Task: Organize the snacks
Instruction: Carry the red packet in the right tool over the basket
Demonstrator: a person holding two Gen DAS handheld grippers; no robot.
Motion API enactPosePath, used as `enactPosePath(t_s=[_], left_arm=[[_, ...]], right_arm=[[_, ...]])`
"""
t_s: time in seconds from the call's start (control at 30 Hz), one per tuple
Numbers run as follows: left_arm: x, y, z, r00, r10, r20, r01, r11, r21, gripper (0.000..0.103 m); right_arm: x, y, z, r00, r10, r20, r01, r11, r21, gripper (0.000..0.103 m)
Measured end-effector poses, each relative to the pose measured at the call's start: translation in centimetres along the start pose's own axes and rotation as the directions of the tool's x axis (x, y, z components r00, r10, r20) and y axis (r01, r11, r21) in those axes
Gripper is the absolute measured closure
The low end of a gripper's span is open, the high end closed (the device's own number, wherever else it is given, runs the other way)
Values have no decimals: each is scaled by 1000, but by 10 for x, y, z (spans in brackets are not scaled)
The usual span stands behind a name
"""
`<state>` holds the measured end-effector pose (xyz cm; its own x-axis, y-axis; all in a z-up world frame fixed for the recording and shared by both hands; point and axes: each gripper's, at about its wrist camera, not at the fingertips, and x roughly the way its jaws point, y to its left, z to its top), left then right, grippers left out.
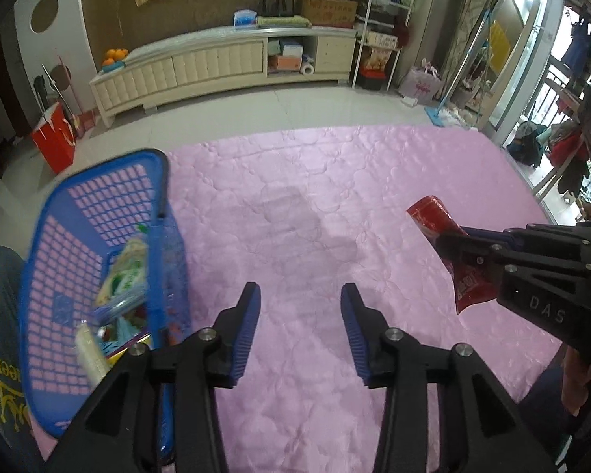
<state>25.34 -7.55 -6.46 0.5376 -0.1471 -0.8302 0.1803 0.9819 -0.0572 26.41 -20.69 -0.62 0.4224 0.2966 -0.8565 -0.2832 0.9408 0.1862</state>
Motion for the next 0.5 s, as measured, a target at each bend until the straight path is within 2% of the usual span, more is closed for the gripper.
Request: enactPosePath(t_s=[0.1,0.17,0.2,0.43,0.5], left_arm=[[-24,4,-5,1000,3,28,-2,1000,-9,59],[-40,10,-10,999,4,50,-4,1000,-10,53],[-46,12,-11,998,10,59,-10,1000,-8,47],[-89,37,-26,993,37,116,-35,999,-15,46],[-98,45,-29,992,38,124,-35,999,-19,40]], right_arm=[[-13,16,-2,1000,9,27,-8,1000,-18,91],[-22,28,-4,999,19,45,-17,999,-30,91],[-26,32,-4,998,22,52,-20,999,-35,91],[-45,78,-3,995,52,89,-44,995,-92,91],[-47,89,-2,993,64,96,-53,993,-105,91]])
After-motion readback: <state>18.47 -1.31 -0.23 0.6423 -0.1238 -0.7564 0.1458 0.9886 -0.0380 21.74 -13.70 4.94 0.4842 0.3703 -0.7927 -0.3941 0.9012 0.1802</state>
